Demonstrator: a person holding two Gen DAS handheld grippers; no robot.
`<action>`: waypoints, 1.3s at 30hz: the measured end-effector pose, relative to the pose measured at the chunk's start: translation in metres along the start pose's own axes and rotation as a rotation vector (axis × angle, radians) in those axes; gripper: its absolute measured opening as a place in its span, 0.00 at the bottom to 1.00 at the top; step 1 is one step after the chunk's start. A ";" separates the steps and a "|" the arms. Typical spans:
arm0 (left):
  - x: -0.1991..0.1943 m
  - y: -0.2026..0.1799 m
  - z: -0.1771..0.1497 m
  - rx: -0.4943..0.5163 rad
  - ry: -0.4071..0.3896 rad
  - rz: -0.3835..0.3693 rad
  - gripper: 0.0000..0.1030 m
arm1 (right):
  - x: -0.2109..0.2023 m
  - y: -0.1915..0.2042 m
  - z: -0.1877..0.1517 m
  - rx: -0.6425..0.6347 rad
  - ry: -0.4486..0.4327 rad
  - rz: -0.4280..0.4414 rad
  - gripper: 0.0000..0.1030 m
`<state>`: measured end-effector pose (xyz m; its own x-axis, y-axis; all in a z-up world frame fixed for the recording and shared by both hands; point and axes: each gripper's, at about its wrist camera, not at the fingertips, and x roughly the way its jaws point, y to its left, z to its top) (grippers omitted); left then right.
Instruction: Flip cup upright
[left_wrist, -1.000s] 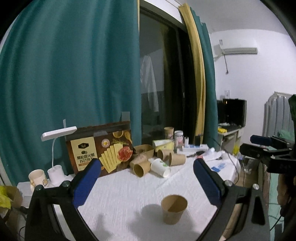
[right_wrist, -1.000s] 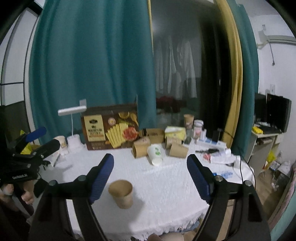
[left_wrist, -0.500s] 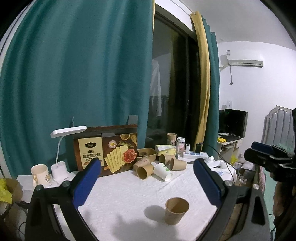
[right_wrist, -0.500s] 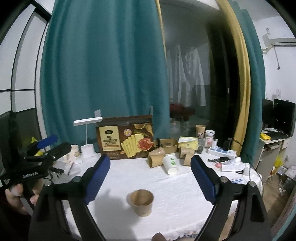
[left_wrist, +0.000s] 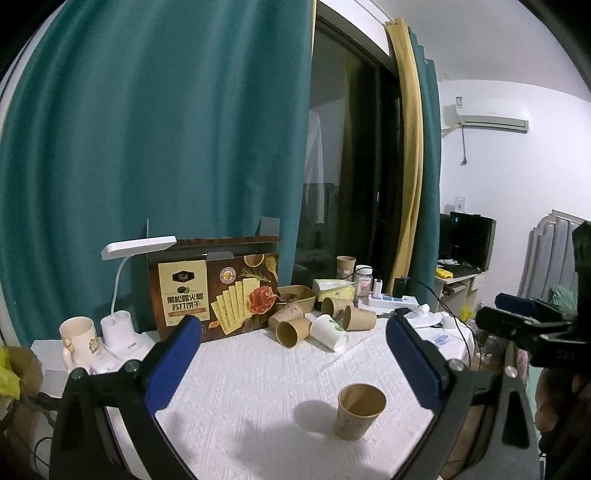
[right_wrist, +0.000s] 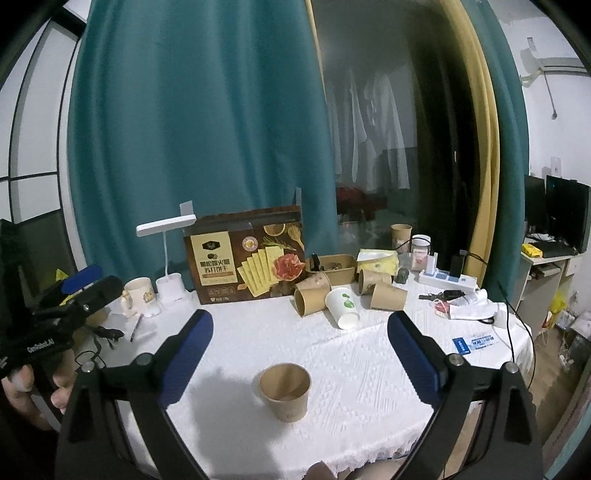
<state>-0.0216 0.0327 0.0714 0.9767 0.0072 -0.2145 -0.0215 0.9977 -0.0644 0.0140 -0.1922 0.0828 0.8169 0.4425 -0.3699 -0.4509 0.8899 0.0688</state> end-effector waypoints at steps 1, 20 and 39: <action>0.000 0.000 -0.001 0.000 0.000 0.000 0.97 | 0.000 -0.001 -0.001 0.001 0.001 0.000 0.92; 0.000 -0.006 -0.002 0.002 0.006 -0.002 0.97 | 0.001 -0.002 -0.001 0.003 0.002 0.000 0.92; -0.003 -0.011 -0.002 0.007 0.010 -0.004 0.97 | -0.001 -0.003 -0.002 0.004 0.003 -0.002 0.92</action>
<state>-0.0252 0.0220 0.0707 0.9747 0.0029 -0.2237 -0.0164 0.9981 -0.0587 0.0143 -0.1957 0.0806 0.8168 0.4404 -0.3726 -0.4480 0.8912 0.0713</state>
